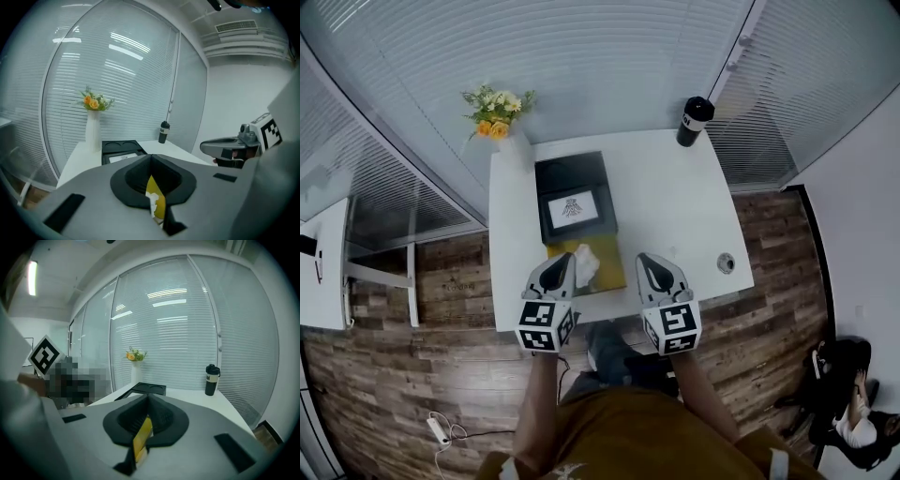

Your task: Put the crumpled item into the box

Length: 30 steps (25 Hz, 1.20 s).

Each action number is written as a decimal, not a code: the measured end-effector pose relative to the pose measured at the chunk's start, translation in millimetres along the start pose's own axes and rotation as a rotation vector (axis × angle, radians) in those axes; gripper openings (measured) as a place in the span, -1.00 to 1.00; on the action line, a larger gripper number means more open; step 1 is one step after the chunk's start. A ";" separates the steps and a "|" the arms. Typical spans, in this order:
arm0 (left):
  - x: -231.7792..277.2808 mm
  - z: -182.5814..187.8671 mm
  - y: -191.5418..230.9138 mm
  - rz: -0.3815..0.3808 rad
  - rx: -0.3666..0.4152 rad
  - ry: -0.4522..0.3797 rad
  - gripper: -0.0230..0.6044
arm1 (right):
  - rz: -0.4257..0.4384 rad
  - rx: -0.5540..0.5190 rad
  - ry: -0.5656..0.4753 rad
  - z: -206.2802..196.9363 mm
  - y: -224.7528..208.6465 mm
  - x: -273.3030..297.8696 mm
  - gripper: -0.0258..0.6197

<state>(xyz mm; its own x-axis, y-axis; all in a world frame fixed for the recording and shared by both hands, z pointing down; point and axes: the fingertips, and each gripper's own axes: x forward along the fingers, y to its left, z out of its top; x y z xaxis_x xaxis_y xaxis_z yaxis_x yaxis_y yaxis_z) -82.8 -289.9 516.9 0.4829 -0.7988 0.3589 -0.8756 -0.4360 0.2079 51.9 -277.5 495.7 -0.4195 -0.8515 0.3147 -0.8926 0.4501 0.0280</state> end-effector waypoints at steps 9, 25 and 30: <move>-57.8 41.4 -8.6 0.014 -0.029 -0.157 -0.85 | -0.036 -0.029 -0.111 34.3 12.9 -42.2 -0.88; -97.8 42.3 -21.9 0.007 -0.051 -0.227 -0.85 | -0.049 -0.047 -0.160 47.3 25.8 -77.1 -0.88; -98.5 42.7 -22.9 0.008 -0.055 -0.232 -0.85 | -0.041 -0.046 -0.148 43.4 26.8 -76.9 -0.88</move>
<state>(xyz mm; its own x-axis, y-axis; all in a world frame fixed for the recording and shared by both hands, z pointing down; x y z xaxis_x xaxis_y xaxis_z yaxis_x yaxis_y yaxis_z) -110.8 -218.9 437.9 0.4553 -0.8787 0.1431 -0.8744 -0.4111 0.2578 53.0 -211.6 431.1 -0.4062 -0.8980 0.1690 -0.9021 0.4235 0.0825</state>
